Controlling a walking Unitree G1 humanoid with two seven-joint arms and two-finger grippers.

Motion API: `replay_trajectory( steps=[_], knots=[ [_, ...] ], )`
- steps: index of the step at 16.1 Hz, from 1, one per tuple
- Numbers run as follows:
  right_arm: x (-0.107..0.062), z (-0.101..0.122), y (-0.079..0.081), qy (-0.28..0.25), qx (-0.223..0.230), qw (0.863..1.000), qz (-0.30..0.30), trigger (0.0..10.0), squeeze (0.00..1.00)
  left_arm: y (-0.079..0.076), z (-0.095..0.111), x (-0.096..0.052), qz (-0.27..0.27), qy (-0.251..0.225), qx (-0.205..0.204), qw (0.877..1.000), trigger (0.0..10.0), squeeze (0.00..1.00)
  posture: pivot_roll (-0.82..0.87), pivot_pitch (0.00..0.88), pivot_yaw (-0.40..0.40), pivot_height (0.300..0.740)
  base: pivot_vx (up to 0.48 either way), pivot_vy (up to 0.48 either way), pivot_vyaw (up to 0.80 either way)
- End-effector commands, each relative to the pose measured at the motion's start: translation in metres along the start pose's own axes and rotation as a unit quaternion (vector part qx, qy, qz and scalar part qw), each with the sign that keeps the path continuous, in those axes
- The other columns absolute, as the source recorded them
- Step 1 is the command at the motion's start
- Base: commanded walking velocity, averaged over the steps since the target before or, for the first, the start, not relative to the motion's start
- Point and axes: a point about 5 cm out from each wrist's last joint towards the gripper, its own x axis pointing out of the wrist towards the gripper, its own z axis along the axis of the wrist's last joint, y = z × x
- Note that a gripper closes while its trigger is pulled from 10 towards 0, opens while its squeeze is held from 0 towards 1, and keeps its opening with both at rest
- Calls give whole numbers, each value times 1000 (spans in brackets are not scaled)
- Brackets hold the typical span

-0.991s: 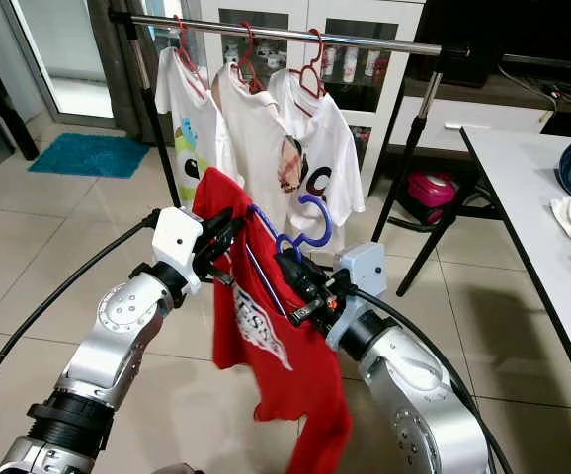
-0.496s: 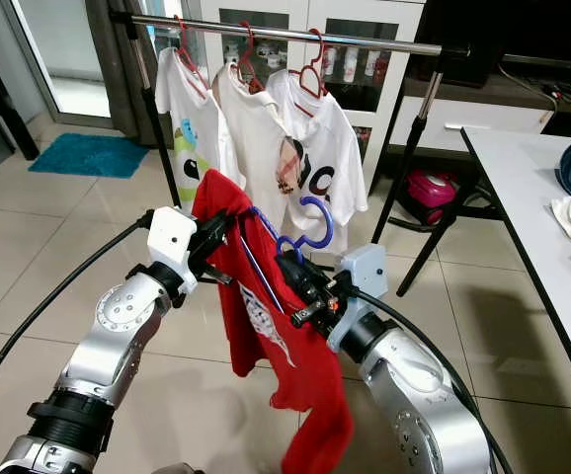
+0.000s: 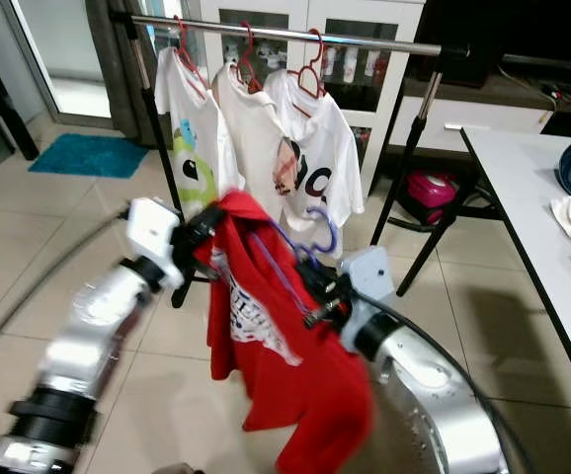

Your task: Hang hanger

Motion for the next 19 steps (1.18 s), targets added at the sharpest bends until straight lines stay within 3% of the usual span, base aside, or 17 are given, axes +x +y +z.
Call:
replay_trajectory(
  steps=[1, 2, 3, 4, 5, 6, 7, 10, 13, 14, 15, 16, 17, 19],
  knots=[
    [-1, -1, 2, 12, -17, 1000, 16, 10000, 0, 10, 20, 2, -6, -24, 5, 1000, 0, 0, -91, 0, -4, 740, 0, 0, 0],
    [-1, -1, 2, 12, -17, 1000, 16, 10000, 0, 10, 20, 2, -6, -24, 5, 1000, 0, 0, -91, 0, -4, 740, 0, 0, 0],
    [-6, 0, 4, 20, -28, 998, 49, 10000, 0, 28, 28, 1, 17, -19, 13, 1000, 0, 0, -91, 0, -3, 740, 0, 0, 0],
    [-6, 0, 4, 20, -28, 998, 49, 10000, 0, 28, 28, 1, 17, -19, 13, 1000, 0, 0, -91, 0, -3, 740, 0, 0, 0],
    [-13, 0, 8, 28, -39, 994, 98, 10000, 0, 51, 36, 0, 65, -14, 23, 998, 0, 0, -92, 0, 0, 740, 0, 0, 0],
    [-13, 0, 8, 28, -39, 994, 98, 10000, 0, 51, 36, 0, 65, -14, 23, 998, 0, 0, -92, 0, 0, 740, 0, 0, 0],
    [-21, 2, 11, 27, -33, 990, 135, 10000, 0, 73, 36, -4, 116, 7, 40, 992, 0, 0, -93, 0, 2, 740, 0, 0, 0],
    [-36, 8, 12, 7, -1, 983, 183, 10000, 0, 111, 29, -20, 214, 53, 61, 973, 0, 0, -93, 0, 3, 740, 0, 0, 0],
    [-40, 15, 12, -25, 40, 978, 201, 10000, 0, 122, 23, -26, 251, 69, 44, 964, 0, 0, -91, 0, 3, 740, 0, 0, 0],
    [-44, 17, 18, -23, 47, 971, 232, 10000, 0, 126, 18, -26, 274, 64, 15, 960, 0, 0, -90, 0, 4, 740, 0, 0, 0],
    [-44, 17, 19, -25, 48, 971, 235, 10000, 0, 126, 17, -25, 272, 64, 9, 960, 0, 0, -91, 0, 4, 740, 0, 0, 0],
    [-40, 20, 16, -37, 43, 975, 215, 10000, 0, 117, 16, -19, 241, 62, -1, 968, 0, 0, -93, 0, 6, 740, 0, 0, 0],
    [-27, 27, 11, -69, 50, 982, 166, 10000, 0, 83, 10, -4, 122, 66, -16, 990, 0, 0, -96, 0, 10, 740, 0, 0, 0],
    [-15, 33, 12, -92, 72, 984, 131, 10000, 0, 47, 6, 4, 4, 68, -22, 997, 0, 0, -97, 0, 10, 740, 0, 0, 0]
  ],
)
